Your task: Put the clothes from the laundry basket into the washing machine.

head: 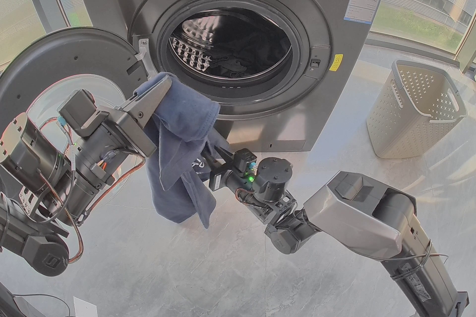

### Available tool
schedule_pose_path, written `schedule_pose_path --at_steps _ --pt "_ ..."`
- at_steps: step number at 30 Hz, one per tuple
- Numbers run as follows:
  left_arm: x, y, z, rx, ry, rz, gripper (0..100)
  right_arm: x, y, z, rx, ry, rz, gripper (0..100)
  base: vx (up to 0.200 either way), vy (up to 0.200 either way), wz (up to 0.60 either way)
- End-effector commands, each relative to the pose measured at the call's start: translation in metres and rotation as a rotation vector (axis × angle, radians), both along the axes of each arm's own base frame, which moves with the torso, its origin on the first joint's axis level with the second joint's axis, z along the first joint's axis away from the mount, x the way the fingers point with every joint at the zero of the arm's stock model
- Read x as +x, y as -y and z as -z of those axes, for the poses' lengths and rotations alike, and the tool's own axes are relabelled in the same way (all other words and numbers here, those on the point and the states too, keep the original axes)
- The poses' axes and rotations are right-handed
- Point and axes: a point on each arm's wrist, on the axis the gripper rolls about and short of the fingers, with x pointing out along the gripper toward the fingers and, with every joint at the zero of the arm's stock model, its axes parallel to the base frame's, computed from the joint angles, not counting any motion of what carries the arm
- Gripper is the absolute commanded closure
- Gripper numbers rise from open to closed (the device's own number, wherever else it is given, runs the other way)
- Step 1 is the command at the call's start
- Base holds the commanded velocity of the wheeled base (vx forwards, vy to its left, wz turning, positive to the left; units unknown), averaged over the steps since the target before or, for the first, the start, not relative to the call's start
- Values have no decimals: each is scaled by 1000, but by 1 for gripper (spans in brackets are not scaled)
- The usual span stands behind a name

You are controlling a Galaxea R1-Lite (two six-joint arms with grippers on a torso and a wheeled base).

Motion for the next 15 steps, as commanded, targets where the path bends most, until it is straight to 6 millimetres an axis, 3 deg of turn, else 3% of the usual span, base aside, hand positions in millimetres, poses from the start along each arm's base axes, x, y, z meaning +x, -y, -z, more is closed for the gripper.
schedule_pose_path --at_steps 1,4,7,15 --pt "0 -1 1 0 -2 -3 100 7 13 -11 14 11 35 100 0 0 0" --pt "1 -2 1 0 -6 -7 100 5 39 -43 28 24 74 100 0 0 0" --pt "2 -3 1 0 -6 -12 100 -1 58 -61 31 30 92 100 0 0 0" --pt "4 -5 -2 -8 5 -22 100 -44 99 -104 57 16 101 100 0 0 0"
